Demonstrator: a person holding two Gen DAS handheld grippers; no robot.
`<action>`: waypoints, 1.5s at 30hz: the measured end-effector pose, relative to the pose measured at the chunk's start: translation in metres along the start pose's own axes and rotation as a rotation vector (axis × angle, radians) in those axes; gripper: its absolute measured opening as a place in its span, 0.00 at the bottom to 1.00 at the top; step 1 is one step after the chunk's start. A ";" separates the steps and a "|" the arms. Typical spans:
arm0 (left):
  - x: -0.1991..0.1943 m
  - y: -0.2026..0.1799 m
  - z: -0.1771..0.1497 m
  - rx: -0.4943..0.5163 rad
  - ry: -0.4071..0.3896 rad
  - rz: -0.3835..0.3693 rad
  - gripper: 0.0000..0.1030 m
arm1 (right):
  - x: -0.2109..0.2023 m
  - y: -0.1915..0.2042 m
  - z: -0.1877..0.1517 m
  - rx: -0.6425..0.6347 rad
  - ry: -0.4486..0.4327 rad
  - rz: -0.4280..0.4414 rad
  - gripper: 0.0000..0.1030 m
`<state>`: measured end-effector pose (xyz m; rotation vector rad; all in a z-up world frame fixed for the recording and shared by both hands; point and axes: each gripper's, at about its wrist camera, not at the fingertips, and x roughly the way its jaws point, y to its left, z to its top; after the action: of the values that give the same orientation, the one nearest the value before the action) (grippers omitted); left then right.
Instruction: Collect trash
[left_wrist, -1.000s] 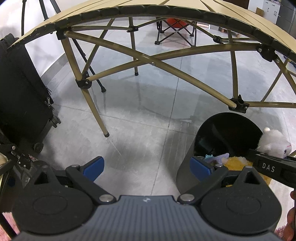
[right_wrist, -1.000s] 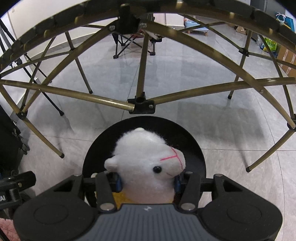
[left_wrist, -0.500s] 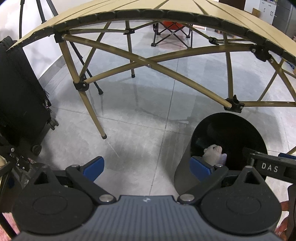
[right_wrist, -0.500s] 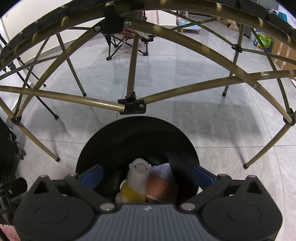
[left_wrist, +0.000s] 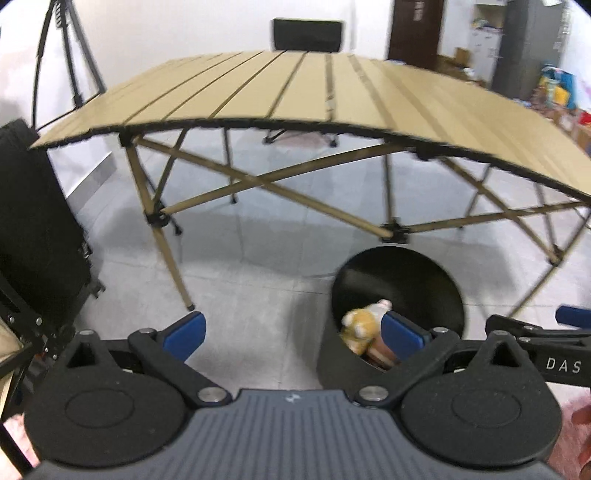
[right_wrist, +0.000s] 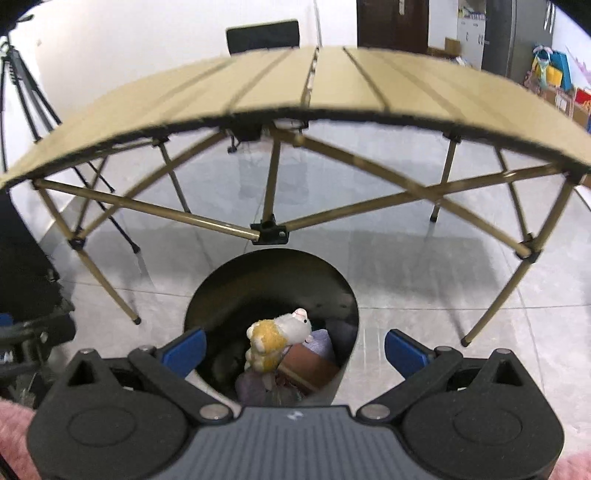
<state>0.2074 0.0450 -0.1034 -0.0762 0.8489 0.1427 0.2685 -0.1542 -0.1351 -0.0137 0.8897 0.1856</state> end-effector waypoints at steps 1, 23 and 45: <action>-0.010 -0.003 -0.004 0.012 -0.008 -0.015 1.00 | -0.012 0.001 -0.003 -0.011 -0.011 -0.004 1.00; -0.113 -0.014 -0.033 0.057 -0.140 -0.099 1.00 | -0.145 0.011 -0.053 -0.065 -0.116 0.035 1.00; -0.119 -0.011 -0.035 0.058 -0.157 -0.098 1.00 | -0.153 0.006 -0.054 -0.046 -0.137 0.019 1.00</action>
<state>0.1051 0.0179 -0.0369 -0.0511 0.6906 0.0317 0.1314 -0.1768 -0.0506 -0.0351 0.7493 0.2221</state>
